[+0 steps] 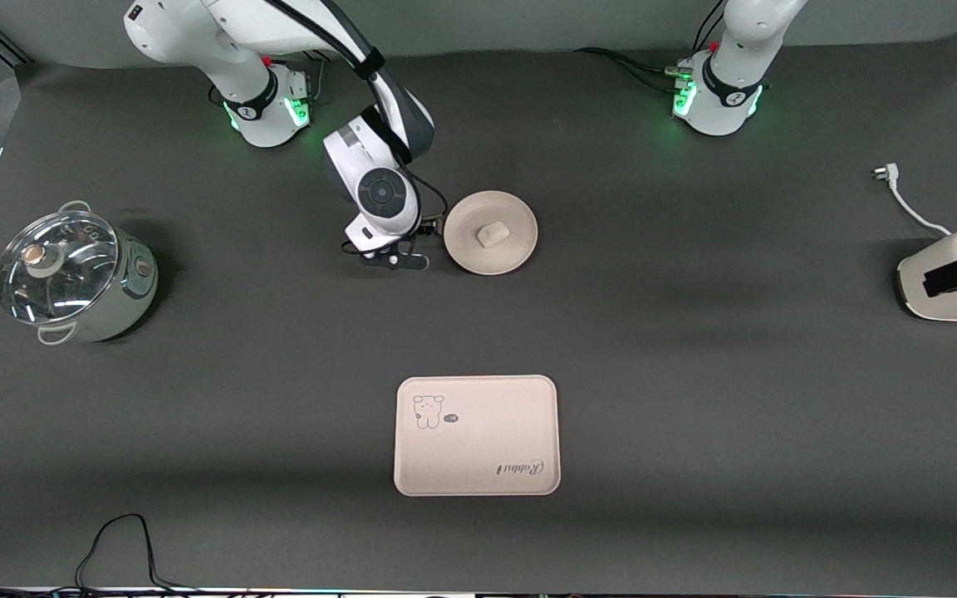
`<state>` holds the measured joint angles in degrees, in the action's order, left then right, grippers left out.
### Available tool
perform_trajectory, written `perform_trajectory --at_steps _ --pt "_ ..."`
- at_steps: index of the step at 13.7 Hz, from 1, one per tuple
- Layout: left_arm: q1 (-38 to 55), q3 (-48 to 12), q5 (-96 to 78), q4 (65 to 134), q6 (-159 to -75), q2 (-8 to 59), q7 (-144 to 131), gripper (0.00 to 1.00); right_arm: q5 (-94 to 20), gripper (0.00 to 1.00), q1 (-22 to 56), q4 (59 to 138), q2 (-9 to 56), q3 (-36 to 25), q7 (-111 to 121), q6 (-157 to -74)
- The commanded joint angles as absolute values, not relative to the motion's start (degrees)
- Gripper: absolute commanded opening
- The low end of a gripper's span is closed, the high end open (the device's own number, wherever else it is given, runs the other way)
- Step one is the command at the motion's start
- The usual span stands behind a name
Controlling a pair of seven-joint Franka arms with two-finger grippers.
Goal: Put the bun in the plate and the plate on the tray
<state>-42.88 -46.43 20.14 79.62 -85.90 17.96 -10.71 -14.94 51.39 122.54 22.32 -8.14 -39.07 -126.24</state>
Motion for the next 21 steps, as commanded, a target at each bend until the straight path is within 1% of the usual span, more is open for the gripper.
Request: perform_trajectory --at_steps 1,2,4,5,6,7,9,11,12,15,16,17,18,21 --pt "-24.58 -25.04 13.83 76.64 -85.52 14.34 -5.47 1.00 -19.23 1.00 53.78 120.41 24.52 -8.61 -40.78 -128.49" --pt "-18.00 -16.52 10.93 77.08 -86.04 12.50 -3.10 1.00 -20.47 1.00 54.57 119.54 24.96 -8.61 -40.78 -128.58" --pt "-6.65 -4.28 8.01 77.96 -86.31 10.99 -2.37 1.00 -22.14 0.99 56.59 118.83 26.10 -8.61 -40.87 -129.37" --pt "-2.94 -0.65 7.30 78.31 -86.31 10.03 -1.33 1.00 -22.67 0.98 57.30 118.92 26.19 -8.61 -40.87 -130.25" --pt "-0.73 1.56 6.08 79.53 -86.22 8.63 0.42 1.00 -23.02 0.96 57.74 118.74 26.71 -8.61 -40.87 -130.43" --pt "1.38 3.32 5.63 82.15 -86.57 6.18 0.70 1.00 -23.38 0.95 58.18 118.74 27.07 -8.61 -40.87 -131.21" --pt "4.64 5.88 5.62 91.70 -89.72 -0.75 0.70 1.00 -23.90 0.87 59.93 118.74 27.94 -8.61 -40.96 -132.89" --pt "5.27 6.59 5.62 101.30 -94.29 -7.79 0.70 1.00 -24.26 0.80 60.03 118.74 28.91 -8.61 -40.96 -135.08" --pt "5.27 6.50 5.62 102.38 -93.96 -8.87 0.62 1.00 -24.26 0.72 60.03 118.74 28.92 -8.61 -40.87 -135.17" --pt "5.01 6.33 3.18 102.13 -94.04 -8.53 0.61 1.00 -24.26 0.42 59.85 118.74 28.92 -8.61 -40.87 -135.18" --pt "4.92 6.33 2.82 102.13 -94.04 -8.35 0.79 1.00 -24.26 0.30 59.85 118.74 28.92 -8.61 -40.87 -135.09" --pt "5.10 6.33 2.81 102.22 -93.87 -8.26 0.79 1.00 -24.26 0.14 59.85 118.74 28.92 -8.61 -40.87 -135.09" --pt "5.36 6.24 2.90 102.22 -93.69 -8.26 0.88 1.00 -24.26 0.00 59.59 118.83 29.00 -8.70 -40.87 -135.09" --pt "5.36 6.15 2.90 102.22 -93.78 -8.35 1.40 1.00 -24.26 0.00 59.24 119.00 28.83 -8.88 -40.87 -134.74"
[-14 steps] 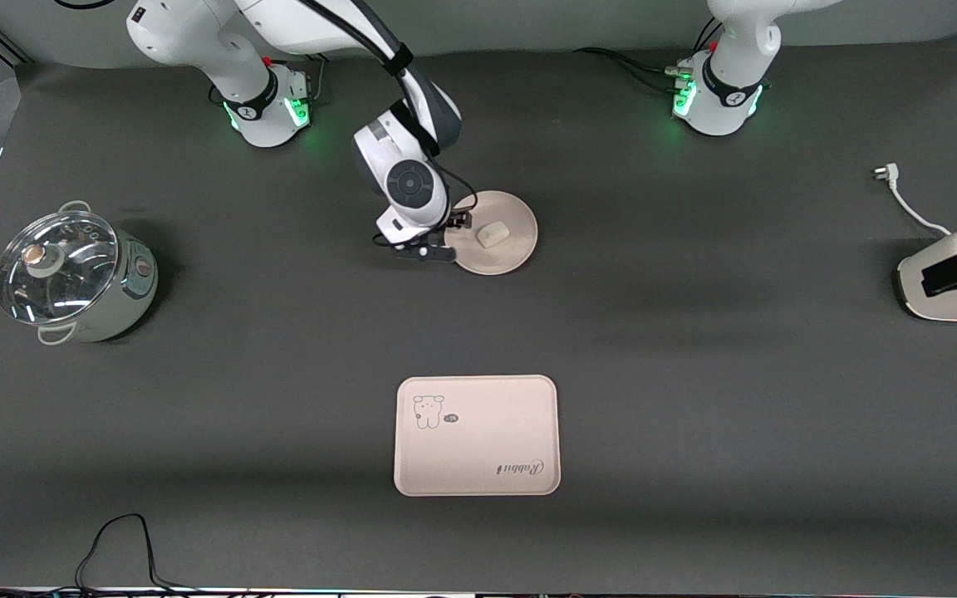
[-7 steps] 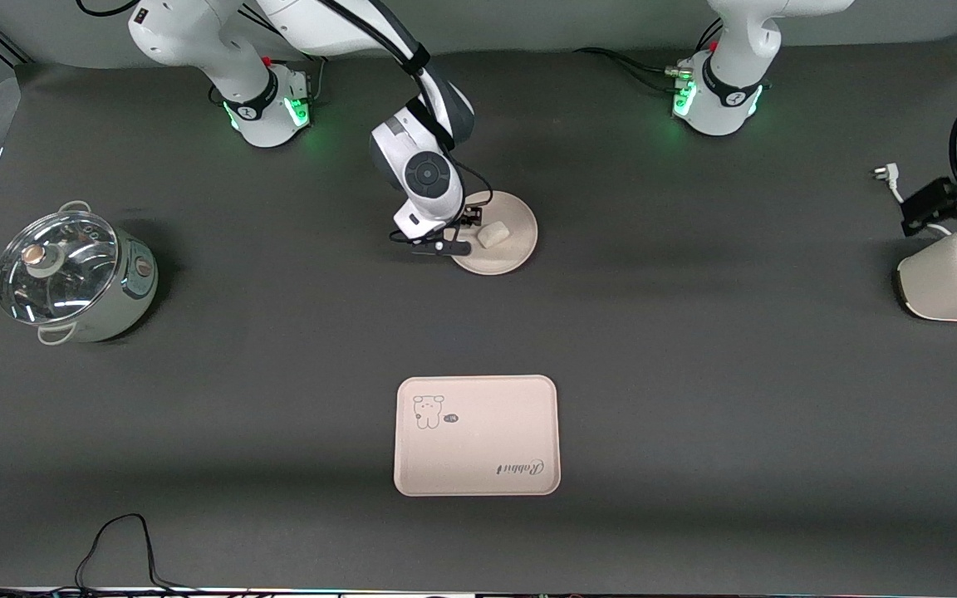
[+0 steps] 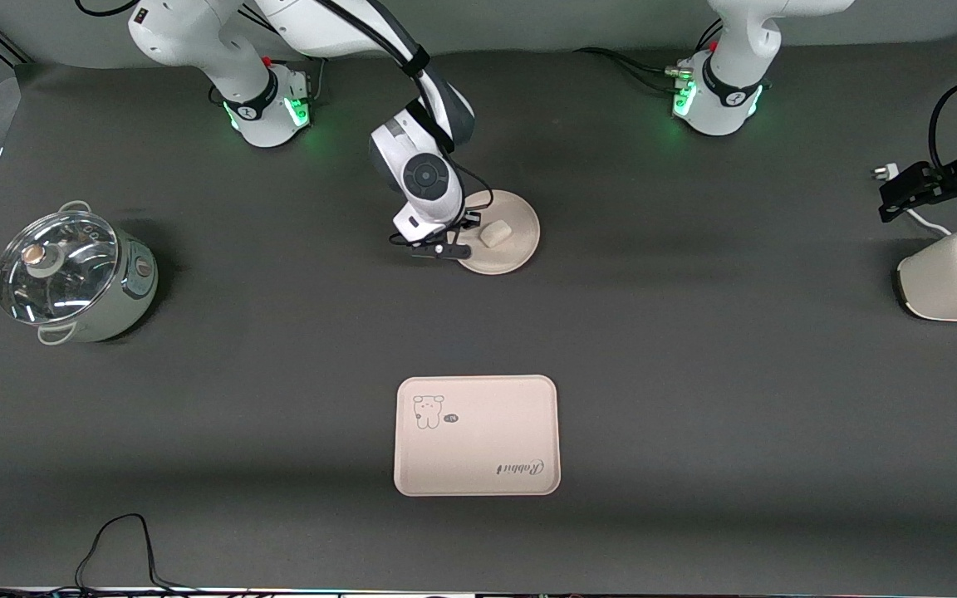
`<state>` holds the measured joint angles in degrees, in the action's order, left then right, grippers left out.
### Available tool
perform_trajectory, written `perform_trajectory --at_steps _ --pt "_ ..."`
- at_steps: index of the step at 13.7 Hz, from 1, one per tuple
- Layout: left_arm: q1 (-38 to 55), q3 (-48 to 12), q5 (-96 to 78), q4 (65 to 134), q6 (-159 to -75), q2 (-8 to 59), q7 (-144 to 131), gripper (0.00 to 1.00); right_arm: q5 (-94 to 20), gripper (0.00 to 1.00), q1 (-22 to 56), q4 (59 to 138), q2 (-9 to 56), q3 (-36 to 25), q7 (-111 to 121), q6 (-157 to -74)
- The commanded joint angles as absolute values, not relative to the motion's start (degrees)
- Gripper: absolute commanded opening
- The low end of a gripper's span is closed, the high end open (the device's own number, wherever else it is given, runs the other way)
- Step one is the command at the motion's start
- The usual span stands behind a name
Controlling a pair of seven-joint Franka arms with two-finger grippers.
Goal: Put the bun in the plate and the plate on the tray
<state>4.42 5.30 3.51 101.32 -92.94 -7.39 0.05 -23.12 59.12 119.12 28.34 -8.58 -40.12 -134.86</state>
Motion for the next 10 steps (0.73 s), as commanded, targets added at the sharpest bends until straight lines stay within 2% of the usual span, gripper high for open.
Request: perform_trajectory --at_steps 1,10 --pt "5.27 6.15 2.90 102.22 -94.04 -8.26 2.10 1.00 -24.26 0.00 59.15 119.09 28.48 -9.05 -39.91 -134.13" --pt "5.19 6.15 2.73 102.22 -95.71 -8.09 2.28 1.00 -24.17 0.00 57.66 118.30 24.61 -13.97 -32.36 -124.20"
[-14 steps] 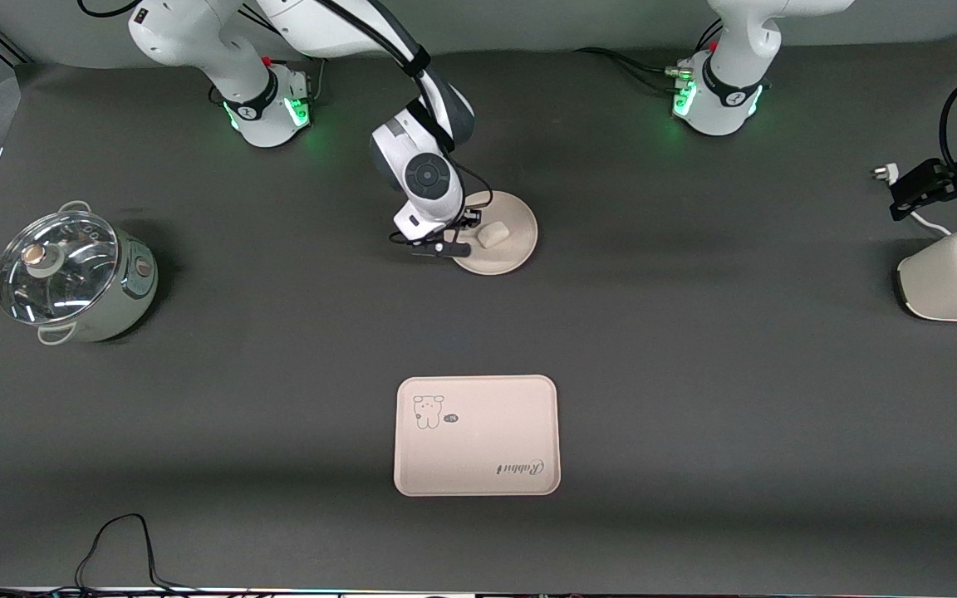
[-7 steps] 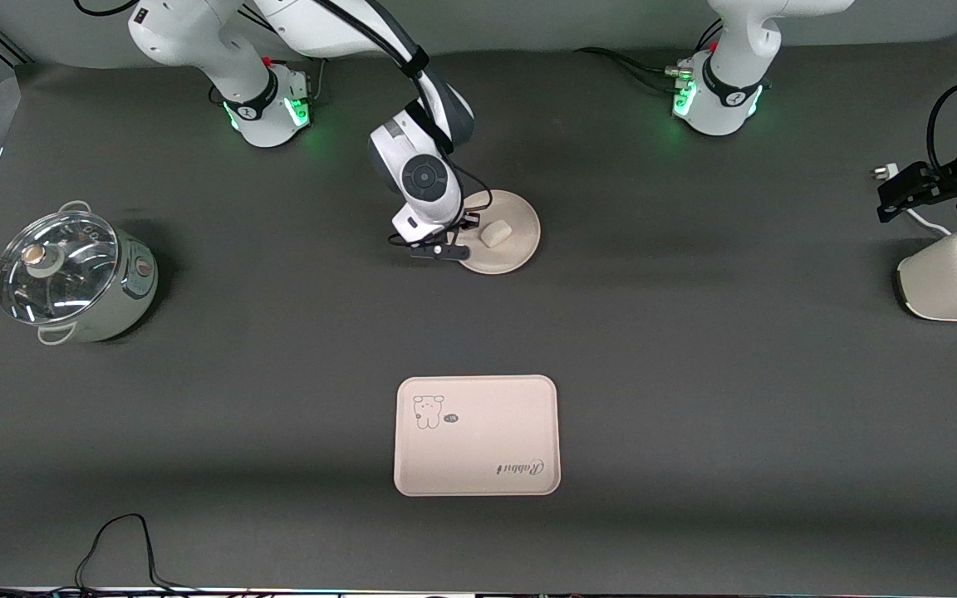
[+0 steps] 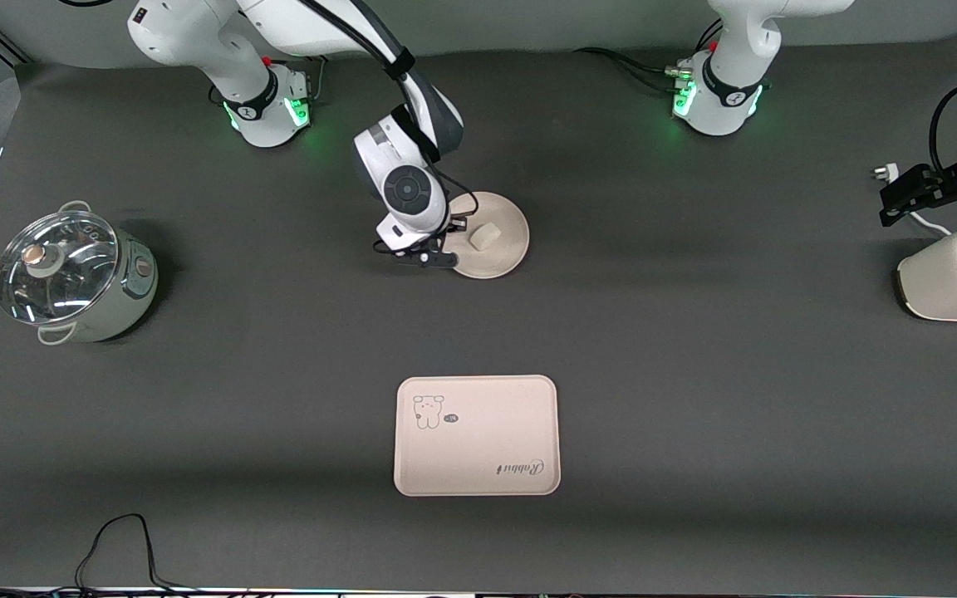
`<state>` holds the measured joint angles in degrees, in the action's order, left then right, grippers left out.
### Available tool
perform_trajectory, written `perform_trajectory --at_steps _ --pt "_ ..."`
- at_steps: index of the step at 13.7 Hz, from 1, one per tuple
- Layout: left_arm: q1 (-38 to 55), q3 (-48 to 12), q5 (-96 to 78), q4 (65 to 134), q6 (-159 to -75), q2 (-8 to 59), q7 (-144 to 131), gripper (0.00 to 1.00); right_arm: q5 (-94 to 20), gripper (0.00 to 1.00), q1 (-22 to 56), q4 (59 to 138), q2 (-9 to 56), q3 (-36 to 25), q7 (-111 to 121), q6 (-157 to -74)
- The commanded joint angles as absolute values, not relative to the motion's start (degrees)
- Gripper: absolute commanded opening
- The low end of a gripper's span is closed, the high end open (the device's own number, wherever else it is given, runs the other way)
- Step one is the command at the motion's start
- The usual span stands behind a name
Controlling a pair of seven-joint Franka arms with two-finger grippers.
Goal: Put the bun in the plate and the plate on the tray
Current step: 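Carry the plate with the right gripper onto the white tray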
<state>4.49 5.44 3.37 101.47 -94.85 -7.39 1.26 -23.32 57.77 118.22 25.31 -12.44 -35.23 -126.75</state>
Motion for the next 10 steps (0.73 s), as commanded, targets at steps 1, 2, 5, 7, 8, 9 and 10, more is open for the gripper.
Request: perform_trajectory --at_steps 1,2,5,7,8,9,10 --pt "5.36 6.24 2.81 102.13 -95.89 -8.00 2.29 1.00 -24.17 0.00 57.74 118.21 23.91 -15.11 -31.47 -122.97" --pt "5.36 6.15 2.90 102.04 -95.89 -7.91 2.29 1.00 -24.08 0.00 57.74 118.21 23.04 -16.16 -30.25 -121.48" --pt "5.45 6.15 2.99 102.04 -96.94 -7.39 2.29 1.00 -24.17 0.00 57.74 117.52 20.49 -19.85 -26.47 -117.88" --pt "5.19 6.24 2.99 101.95 -98.17 -7.38 2.29 1.00 -24.17 0.00 57.74 114.45 20.30 -22.31 -25.93 -113.23" --pt "5.27 6.24 3.08 101.78 -98.61 -6.95 2.29 1.00 -24.08 0.00 57.74 112.61 20.22 -23.80 -25.49 -110.77" --pt "5.45 6.24 3.16 100.56 -97.48 -5.90 2.11 1.00 -24.17 0.00 57.74 111.02 20.30 -25.30 -25.05 -109.00" --pt "5.19 6.24 3.16 100.02 -97.04 -5.19 1.33 1.00 -24.17 0.00 57.66 109.53 20.30 -26.53 -24.70 -107.51"
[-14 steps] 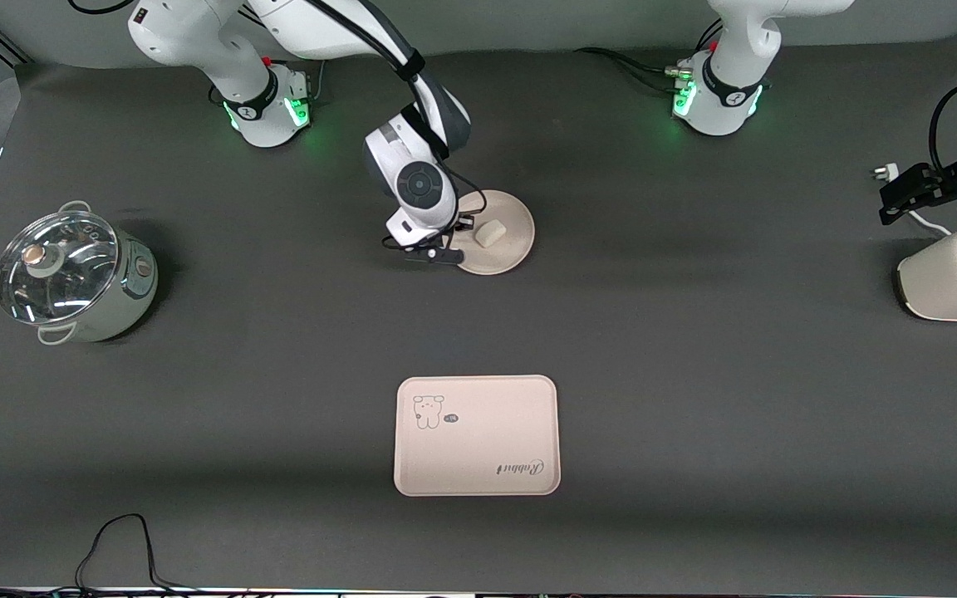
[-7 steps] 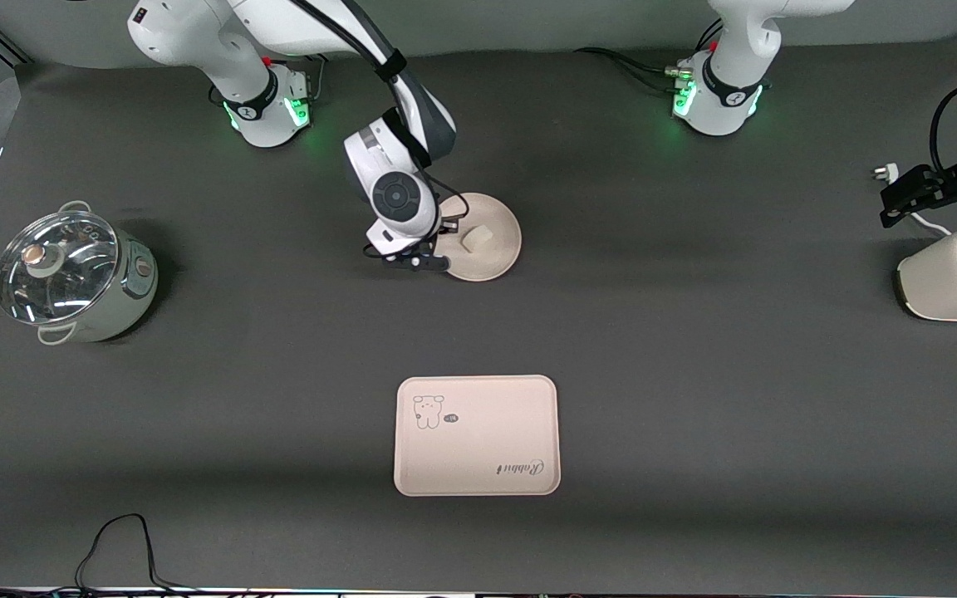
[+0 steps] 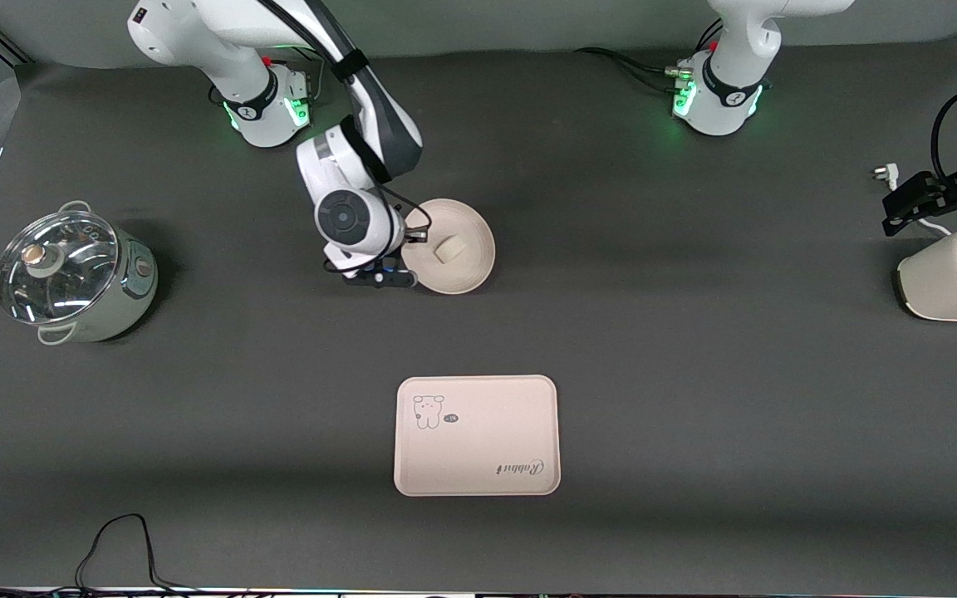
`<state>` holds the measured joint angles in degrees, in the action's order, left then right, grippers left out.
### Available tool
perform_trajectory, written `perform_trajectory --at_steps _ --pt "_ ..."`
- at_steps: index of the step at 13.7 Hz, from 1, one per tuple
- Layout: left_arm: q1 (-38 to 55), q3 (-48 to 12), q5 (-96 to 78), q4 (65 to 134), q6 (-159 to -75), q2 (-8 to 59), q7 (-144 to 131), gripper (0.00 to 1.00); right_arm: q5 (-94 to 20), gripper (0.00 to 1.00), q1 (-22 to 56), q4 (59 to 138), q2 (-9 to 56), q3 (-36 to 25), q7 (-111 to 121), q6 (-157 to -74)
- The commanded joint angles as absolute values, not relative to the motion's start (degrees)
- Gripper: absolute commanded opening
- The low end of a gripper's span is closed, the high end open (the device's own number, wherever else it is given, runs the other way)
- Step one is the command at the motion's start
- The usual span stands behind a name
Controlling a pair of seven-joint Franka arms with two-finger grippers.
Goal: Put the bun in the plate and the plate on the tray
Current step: 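Carry the plate with the right gripper onto the white tray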
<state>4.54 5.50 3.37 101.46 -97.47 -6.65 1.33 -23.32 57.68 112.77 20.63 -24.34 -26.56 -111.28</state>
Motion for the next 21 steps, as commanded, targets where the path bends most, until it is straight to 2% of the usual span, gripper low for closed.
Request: perform_trajectory --at_steps 1,6,7,10,12,16,21 --pt "4.92 6.24 3.08 99.50 -96.86 -5.10 1.58 1.00 -24.17 0.00 57.66 107.77 20.39 -28.11 -24.00 -105.66" --pt "5.10 6.15 3.34 94.58 -94.04 -2.03 1.93 1.00 -27.49 0.00 51.52 96.45 23.97 -29.53 -24.26 -103.18" --pt "4.92 6.24 3.08 94.40 -93.96 -1.85 2.02 1.00 -29.51 0.00 49.85 92.59 26.60 -29.44 -24.52 -103.27" --pt "4.83 6.24 3.34 93.26 -93.60 0.34 2.02 1.00 -36.98 0.00 46.59 77.75 40.12 -29.44 -25.83 -103.62" --pt "4.66 6.50 3.08 93.08 -93.78 0.62 2.28 1.00 -38.49 0.00 44.39 72.44 46.03 -29.09 -27.42 -105.72" --pt "4.75 6.50 3.25 92.20 -93.52 1.93 2.11 1.00 -43.76 0.00 42.89 71.54 52.55 -28.83 -27.25 -116.18" --pt "4.75 6.50 3.43 91.14 -92.55 3.78 2.28 1.00 -44.56 0.00 42.89 70.67 53.70 -28.74 -30.93 -116.98"
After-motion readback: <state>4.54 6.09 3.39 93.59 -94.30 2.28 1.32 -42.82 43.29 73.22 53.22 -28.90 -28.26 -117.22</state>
